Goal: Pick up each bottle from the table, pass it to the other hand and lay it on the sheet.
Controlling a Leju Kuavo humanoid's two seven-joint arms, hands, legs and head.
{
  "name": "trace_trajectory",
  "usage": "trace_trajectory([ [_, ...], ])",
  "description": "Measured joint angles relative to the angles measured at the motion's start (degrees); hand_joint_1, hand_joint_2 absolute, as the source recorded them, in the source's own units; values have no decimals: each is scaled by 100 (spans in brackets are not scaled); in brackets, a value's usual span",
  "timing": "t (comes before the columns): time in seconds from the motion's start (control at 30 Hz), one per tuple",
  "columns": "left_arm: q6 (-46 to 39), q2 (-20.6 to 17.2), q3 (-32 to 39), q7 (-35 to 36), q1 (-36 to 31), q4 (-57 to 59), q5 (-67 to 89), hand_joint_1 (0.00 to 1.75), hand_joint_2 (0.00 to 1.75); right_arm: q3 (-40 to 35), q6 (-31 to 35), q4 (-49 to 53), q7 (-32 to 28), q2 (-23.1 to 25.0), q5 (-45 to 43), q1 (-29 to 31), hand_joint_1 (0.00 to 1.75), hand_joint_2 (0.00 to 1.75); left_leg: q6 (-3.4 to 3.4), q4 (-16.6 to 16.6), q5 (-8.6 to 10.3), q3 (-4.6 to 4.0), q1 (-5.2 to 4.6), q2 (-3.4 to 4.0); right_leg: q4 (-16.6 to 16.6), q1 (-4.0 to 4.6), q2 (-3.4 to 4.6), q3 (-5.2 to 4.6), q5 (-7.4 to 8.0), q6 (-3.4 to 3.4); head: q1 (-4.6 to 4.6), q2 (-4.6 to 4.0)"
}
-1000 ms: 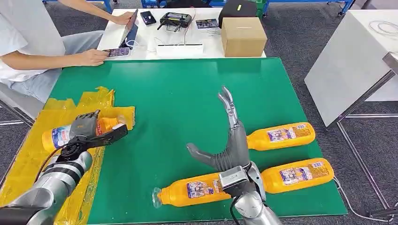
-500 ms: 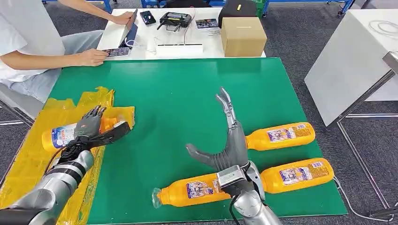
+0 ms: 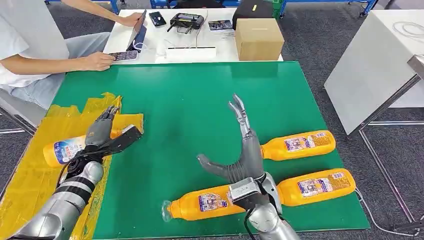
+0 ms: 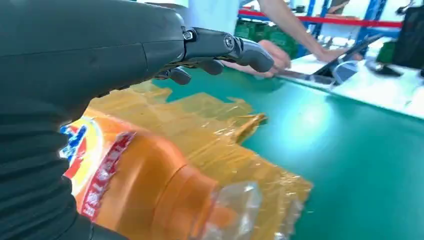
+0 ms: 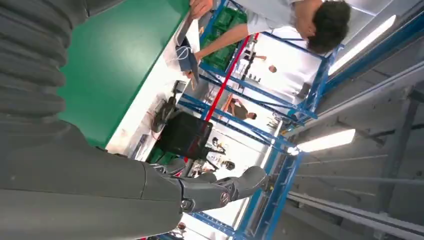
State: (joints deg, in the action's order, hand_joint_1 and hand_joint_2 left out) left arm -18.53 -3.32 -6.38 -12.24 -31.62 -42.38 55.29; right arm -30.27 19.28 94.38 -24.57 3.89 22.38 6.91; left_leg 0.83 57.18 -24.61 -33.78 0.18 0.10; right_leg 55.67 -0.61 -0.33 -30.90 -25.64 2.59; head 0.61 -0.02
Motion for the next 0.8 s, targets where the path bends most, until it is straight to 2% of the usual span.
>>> trace_trajectory([
  [0.23, 641, -13, -391, -146, 613, -1373, -931, 0, 175, 13, -125, 0, 208, -63, 378, -104, 0, 175, 1, 0, -2, -5, -1, 0, -1, -1, 0, -1, -1, 0, -2, 0],
  [0.37, 972, -37, -511, -371, 1088, -2324, -1826, 0, 175, -17, -643, -20, 781, -251, 1273, -119, 0, 175, 1, 0, -3, -5, -2, 0, -3, -1, 0, -2, -1, 0, 0, 0],
  [0.47, 1147, -37, -516, -500, 1464, -2923, -2354, 0, 175, -116, -1062, -79, 1165, -521, 1836, -137, 0, 175, 1, 0, -3, -6, -2, -2, -3, -1, -1, -4, -1, -1, 0, 0],
  [0.6, 1268, -31, -520, -601, 1772, -3405, -2644, 0, 175, -221, -1266, -129, 1270, -835, 2123, -163, 0, 175, 1, 0, -3, -5, -2, 0, -4, -1, 0, -4, -1, -1, 0, 0],
  [0.8, 1359, 83, -520, -791, 1942, -3575, -2894, 0, 175, -433, -1587, -175, 1300, -1596, 2365, -302, 0, 175, 2, 1, -3, -6, -4, -5, -5, -3, -3, -2, -1, 0, 2, 0],
])
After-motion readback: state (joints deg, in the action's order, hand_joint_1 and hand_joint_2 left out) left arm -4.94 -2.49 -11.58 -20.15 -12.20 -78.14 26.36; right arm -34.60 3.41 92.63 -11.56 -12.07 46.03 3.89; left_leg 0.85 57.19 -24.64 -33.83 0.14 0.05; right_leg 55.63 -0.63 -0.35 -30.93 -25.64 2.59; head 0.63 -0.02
